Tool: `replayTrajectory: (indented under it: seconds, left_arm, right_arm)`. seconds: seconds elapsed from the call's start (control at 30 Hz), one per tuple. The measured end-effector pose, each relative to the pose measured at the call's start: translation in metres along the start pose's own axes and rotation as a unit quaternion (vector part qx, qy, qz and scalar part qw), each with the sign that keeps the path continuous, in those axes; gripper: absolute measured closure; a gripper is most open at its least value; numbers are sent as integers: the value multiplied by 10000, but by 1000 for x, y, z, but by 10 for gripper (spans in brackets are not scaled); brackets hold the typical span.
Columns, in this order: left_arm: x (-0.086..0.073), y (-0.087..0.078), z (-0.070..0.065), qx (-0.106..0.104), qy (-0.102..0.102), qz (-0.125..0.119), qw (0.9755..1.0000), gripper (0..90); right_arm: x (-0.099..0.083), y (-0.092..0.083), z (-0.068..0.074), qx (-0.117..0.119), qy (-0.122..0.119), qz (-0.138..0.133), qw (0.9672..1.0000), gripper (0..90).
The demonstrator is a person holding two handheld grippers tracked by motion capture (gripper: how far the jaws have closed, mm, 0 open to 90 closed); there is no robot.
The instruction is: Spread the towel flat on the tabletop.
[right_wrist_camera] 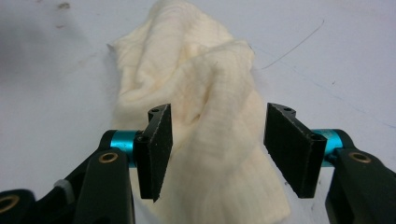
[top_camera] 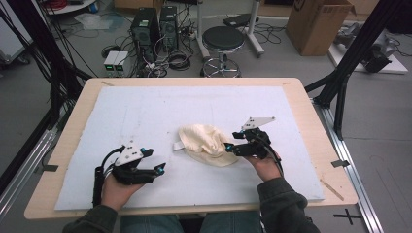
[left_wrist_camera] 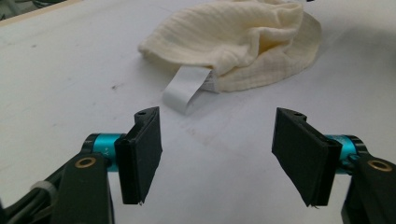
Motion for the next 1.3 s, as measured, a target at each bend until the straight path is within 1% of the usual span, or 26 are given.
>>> replayTrajectory:
  seconds: [0.07, 0.1, 0.17, 0.23, 0.3, 0.4, 0.47, 0.53, 0.63, 0.67, 0.7, 0.73, 0.87, 0.93, 0.97, 1.03, 1.17, 1.23, 1.3]
  left_arm:
    - [4, 11, -4, -157, 66, 41, 9998, 430]
    - [6, 16, -5, -186, 103, 74, 9997, 460]
    - [10, 28, -6, -333, 95, 114, 9993, 491]
    - [14, 40, -6, -414, 117, 168, 9989, 514]
    - [16, 53, -6, -481, 144, 278, 9983, 528]
    - [18, 71, -5, -614, 131, 564, 9964, 545]
    - [19, 81, -4, -597, 153, 675, 9958, 559]
    - [18, 90, -4, -611, 161, 844, 9944, 566]
    - [15, 101, -2, -602, 132, 1041, 9927, 568]
    - [13, 104, -2, -571, 135, 1117, 9920, 573]
    - [12, 107, -2, -535, 165, 1138, 9919, 584]
    - [11, 109, -2, -502, 223, 1177, 9915, 612]
    - [13, 111, -1, -414, 296, 1129, 9923, 748]
    - [13, 110, -1, -420, 320, 1154, 9919, 819]
    - [13, 110, -1, -403, 313, 1129, 9923, 838]
    - [15, 107, -2, -357, 364, 1137, 9922, 848]
    - [21, 95, -3, -322, 400, 1018, 9935, 848]
    - [23, 85, -5, -303, 469, 984, 9936, 848]
    - [24, 74, -5, -263, 517, 945, 9938, 849]
  right_arm:
    - [-6, -8, 1, 45, -142, -34, 9999, 475]
    - [-10, -11, 1, 99, -202, -59, 9997, 497]
    - [-19, -17, 0, 167, -305, -58, 9994, 528]
    - [-27, -20, -2, 241, -364, -18, 9990, 545]
    - [-36, -22, -6, 251, -368, 22, 9990, 558]
    - [-43, -21, -11, 326, -267, 27, 9991, 583]
    - [-45, -16, -12, 416, -288, 116, 9987, 588]
    - [-46, -10, -11, 477, -316, 194, 9982, 586]
    - [-47, 0, -9, 512, -392, 296, 9975, 587]
    - [-47, 3, -9, 533, -414, 316, 9972, 595]
    - [-48, 5, -9, 554, -401, 351, 9970, 609]
    - [-49, 7, -8, 560, -399, 387, 9969, 629]
    - [-50, 8, -10, 597, -350, 425, 9967, 735]
    - [-50, 7, -9, 610, -343, 426, 9966, 763]
    - [-49, 7, -9, 606, -375, 385, 9967, 770]
    - [-47, 4, -9, 602, -340, 342, 9970, 782]
    - [-40, -7, -7, 587, -298, 153, 9977, 797]
    - [-36, -12, -3, 558, -386, 52, 9977, 800]
    - [-34, -16, 3, 612, -408, 16, 9973, 801]
Point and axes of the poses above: each handheld gripper's, and its own axes: y roughly forward along the jaws, x roughly out of its top, z roughly to its left, the point moved 9 cm from there along y, roughly forward along the jaws, and after that the axes turned 4 degrees about -x, right-handed, at the moved point
